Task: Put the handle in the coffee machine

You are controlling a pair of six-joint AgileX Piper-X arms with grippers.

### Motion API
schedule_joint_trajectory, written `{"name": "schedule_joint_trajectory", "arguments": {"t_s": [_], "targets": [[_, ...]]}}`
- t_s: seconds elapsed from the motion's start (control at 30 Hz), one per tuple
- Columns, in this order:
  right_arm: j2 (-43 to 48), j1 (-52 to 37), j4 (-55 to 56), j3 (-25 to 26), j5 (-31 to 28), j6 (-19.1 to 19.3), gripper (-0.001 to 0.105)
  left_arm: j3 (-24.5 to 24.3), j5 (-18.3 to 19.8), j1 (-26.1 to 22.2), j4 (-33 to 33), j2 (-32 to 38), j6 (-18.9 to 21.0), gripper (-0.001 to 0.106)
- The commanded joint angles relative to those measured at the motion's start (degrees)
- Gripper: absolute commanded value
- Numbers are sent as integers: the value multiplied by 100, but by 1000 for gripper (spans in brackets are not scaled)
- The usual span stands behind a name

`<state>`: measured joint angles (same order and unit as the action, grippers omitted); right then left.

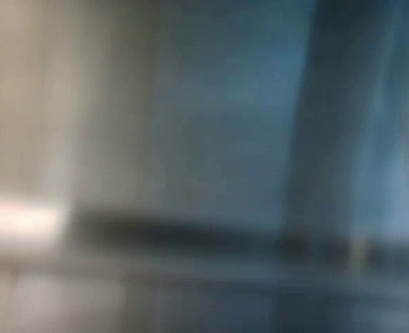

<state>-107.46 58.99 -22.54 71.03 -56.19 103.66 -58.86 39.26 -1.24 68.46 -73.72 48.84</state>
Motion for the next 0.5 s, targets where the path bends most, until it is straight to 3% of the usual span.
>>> {"name": "schedule_joint_trajectory", "arguments": {"t_s": [0.03,0.27,0.3,0.5], "targets": [[330,63,815,151,453,-616,51,3,451,126,160,75,21,1],[495,63,1495,151,453,-759,51,3,448,442,160,105,115,1],[817,49,2254,23,453,-1091,51,3,448,490,137,140,152,1],[1650,33,2254,-993,606,-1144,51,3,448,490,-14,281,328,1]]}}
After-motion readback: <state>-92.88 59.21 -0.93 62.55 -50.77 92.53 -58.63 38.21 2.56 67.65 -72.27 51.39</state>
